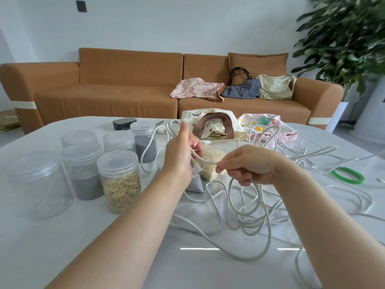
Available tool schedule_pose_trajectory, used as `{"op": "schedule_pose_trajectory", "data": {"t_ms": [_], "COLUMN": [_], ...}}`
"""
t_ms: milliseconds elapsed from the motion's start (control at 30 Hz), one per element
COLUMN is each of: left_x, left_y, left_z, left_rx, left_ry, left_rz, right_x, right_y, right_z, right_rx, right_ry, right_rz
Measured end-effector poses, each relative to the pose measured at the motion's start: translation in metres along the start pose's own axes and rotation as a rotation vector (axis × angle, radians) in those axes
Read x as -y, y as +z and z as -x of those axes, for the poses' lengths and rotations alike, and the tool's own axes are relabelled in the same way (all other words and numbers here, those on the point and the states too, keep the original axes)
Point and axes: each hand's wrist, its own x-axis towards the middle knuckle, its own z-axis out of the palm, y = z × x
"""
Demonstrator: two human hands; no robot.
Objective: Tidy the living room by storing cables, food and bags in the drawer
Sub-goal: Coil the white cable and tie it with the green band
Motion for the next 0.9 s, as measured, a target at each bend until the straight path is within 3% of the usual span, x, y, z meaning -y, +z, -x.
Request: {"op": "schedule_pose_trajectory", "data": {"t_ms": [133,400,467,567,700,767,900], "left_x": [-0.006,-0.018,-0.019,-0.020,-0.025,-0.028,-0.033], "left_y": [0.000,-0.008,-0.007,-0.009,-0.013,-0.015,-0.021], "left_z": [0.004,0.006,0.006,0.005,0.003,0.003,0.001], "left_rx": [0.132,0.232,0.230,0.229,0.240,0.234,0.189], "left_ry": [-0.124,-0.072,-0.077,-0.109,-0.126,-0.138,-0.139], "left_rz": [0.333,0.261,0.206,0.174,0.269,0.337,0.323], "right_x": [-0.003,-0.005,-0.006,-0.005,0.000,0.000,-0.007], "right_y": [0.009,0.009,0.005,0.001,-0.004,-0.007,-0.019], "right_z": [-0.004,-0.005,-0.008,-0.007,-0.001,-0.001,-0.001], "right_rx": [-0.063,0.021,-0.106,-0.355,-0.514,-0.470,-0.194], "right_ry": [-0.022,0.011,-0.025,-0.102,-0.078,-0.140,-0.279], "right_rz": [0.076,0.107,0.092,0.288,0.517,0.329,-0.547]}}
